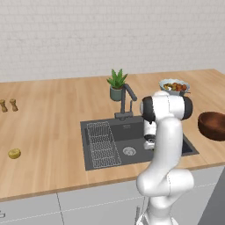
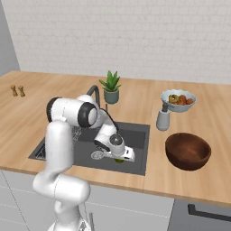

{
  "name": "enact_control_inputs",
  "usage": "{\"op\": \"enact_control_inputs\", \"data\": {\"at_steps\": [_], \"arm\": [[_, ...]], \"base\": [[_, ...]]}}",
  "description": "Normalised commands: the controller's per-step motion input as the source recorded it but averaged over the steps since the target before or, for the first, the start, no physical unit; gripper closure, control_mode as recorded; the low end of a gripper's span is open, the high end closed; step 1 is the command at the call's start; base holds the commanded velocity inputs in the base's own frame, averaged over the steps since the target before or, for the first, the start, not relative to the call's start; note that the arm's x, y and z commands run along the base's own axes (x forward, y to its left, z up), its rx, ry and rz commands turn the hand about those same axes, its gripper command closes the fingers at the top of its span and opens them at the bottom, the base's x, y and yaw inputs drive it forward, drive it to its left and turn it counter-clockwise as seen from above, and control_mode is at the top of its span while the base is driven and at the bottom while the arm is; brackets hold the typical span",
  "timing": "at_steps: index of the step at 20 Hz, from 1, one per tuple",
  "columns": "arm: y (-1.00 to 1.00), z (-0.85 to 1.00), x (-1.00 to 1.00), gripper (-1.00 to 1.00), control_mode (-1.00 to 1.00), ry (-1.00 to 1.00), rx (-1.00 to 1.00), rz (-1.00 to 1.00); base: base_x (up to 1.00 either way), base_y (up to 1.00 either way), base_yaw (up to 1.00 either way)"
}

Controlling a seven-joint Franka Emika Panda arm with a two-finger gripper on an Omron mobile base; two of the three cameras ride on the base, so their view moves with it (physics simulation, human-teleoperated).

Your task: Pick the lime from the sink and place it in the bowl. Then pick the bowl and place it in the microwave. Then close the microwave door and press the start button.

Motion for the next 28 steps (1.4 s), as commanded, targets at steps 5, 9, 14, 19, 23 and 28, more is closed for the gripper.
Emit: {"op": "enact_control_inputs", "data": {"at_steps": [5, 9, 14, 19, 23, 28], "arm": [[0.0, 1.0, -0.55, 1.0, -1.0, -0.11, 0.01, 0.0], [-0.09, 1.0, -0.27, 1.0, -1.0, -0.09, 0.07, 0.0], [-0.05, 1.0, -0.03, 1.0, -1.0, -0.18, 0.09, 0.0], [-0.19, 1.0, 0.0, 1.0, -1.0, -0.02, 0.08, 0.0], [-0.16, 1.0, -0.01, 1.0, -1.0, 0.0, 0.04, 0.0], [-0.1, 1.0, 0.0, 1.0, -1.0, 0.04, 0.0, 0.0]], "base": [[0.0, 0.0, 0.0], [0.0, 0.0, 0.0], [0.0, 0.0, 0.0], [0.0, 0.0, 0.0], [0.0, 0.0, 0.0], [0.0, 0.0, 0.0]]}}
